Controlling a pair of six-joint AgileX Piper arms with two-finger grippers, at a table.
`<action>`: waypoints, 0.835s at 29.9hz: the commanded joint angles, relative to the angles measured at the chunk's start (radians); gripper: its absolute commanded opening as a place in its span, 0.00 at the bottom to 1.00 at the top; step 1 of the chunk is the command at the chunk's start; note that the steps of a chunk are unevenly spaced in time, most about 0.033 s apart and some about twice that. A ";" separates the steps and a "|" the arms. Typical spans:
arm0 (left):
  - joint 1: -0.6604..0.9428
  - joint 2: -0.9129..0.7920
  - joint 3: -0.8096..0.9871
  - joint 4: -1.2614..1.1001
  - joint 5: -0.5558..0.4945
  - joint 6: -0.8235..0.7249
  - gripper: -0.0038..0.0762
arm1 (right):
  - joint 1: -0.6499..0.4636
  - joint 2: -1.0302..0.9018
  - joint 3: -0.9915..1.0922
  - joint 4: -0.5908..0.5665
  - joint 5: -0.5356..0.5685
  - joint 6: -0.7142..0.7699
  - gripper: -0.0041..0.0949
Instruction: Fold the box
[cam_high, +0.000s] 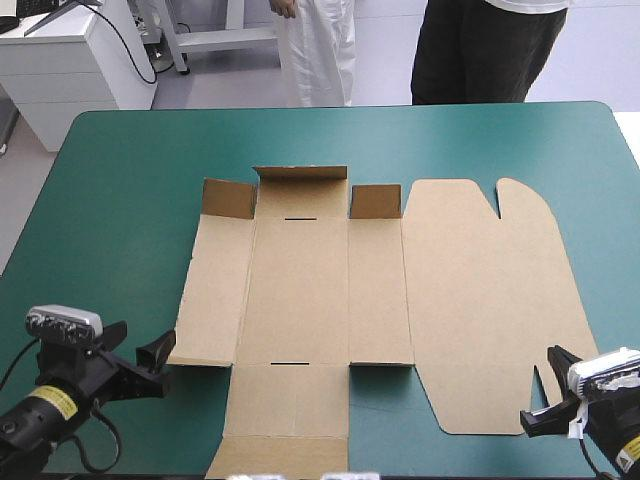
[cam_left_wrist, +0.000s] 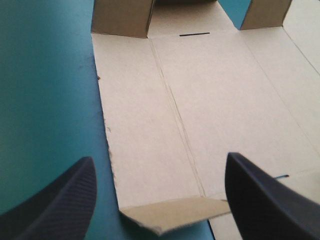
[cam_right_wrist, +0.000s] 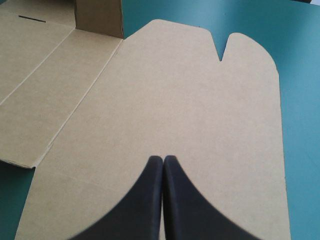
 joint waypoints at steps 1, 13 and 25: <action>-0.003 0.133 -0.128 0.052 -0.018 -0.010 0.68 | -0.005 0.012 0.003 0.001 -0.069 -0.009 0.02; 0.001 0.557 -0.396 0.145 0.160 0.078 0.68 | -0.005 0.012 0.030 0.038 -0.130 -0.009 0.02; 0.405 0.775 -0.456 -0.148 0.227 0.411 0.68 | -0.005 0.012 0.030 0.038 -0.130 -0.009 0.02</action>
